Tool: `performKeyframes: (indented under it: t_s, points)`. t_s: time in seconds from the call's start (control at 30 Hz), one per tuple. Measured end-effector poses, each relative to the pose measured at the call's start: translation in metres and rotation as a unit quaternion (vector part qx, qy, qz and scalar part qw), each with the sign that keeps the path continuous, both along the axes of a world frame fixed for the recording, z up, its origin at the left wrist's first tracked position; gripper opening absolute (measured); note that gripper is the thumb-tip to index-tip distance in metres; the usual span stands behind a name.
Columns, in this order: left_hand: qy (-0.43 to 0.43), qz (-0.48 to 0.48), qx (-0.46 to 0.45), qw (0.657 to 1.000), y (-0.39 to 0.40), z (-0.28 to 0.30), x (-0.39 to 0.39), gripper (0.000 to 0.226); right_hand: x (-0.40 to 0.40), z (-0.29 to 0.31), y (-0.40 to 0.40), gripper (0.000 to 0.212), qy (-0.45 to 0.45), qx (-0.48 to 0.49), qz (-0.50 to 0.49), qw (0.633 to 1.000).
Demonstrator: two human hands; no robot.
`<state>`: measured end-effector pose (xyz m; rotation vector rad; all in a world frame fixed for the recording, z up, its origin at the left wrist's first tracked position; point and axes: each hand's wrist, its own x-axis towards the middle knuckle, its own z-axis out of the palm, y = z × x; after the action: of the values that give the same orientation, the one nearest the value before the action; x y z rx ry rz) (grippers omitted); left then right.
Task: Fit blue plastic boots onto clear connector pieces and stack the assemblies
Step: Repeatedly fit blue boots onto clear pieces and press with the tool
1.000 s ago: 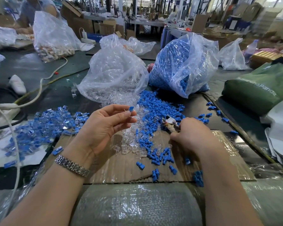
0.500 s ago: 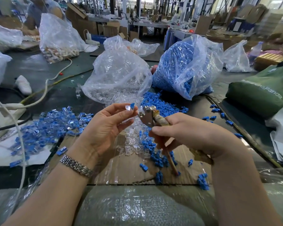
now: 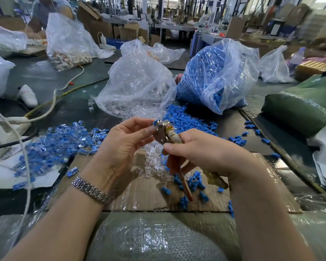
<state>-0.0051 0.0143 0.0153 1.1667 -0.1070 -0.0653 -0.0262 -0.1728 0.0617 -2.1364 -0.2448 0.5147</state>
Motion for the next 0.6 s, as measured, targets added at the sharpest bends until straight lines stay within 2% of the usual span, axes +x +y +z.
performKeyframes:
  t_s: [0.23, 0.5, 0.57, 0.6]
  points:
    - [-0.013, 0.022, 0.02, 0.999, -0.001, -0.002, -0.002, 0.025, 0.002, -0.008, 0.003, 0.046, -0.04, -0.002, -0.018, 0.999]
    - [-0.047, 0.032, 0.043, 0.997, 0.011, -0.01, 0.011, 0.02, 0.006, -0.006, 0.007, 0.047, -0.044, -0.029, -0.031, 0.998]
    - [-0.052, 0.08, 0.089, 0.992, 0.02, -0.011, 0.015, 0.015, 0.007, 0.0, -0.001, 0.043, -0.074, -0.075, -0.056, 0.993]
    - [-0.057, 0.134, 0.155, 0.977, 0.026, -0.012, 0.019, 0.014, 0.008, 0.002, -0.007, 0.041, -0.103, -0.11, -0.079, 0.985]
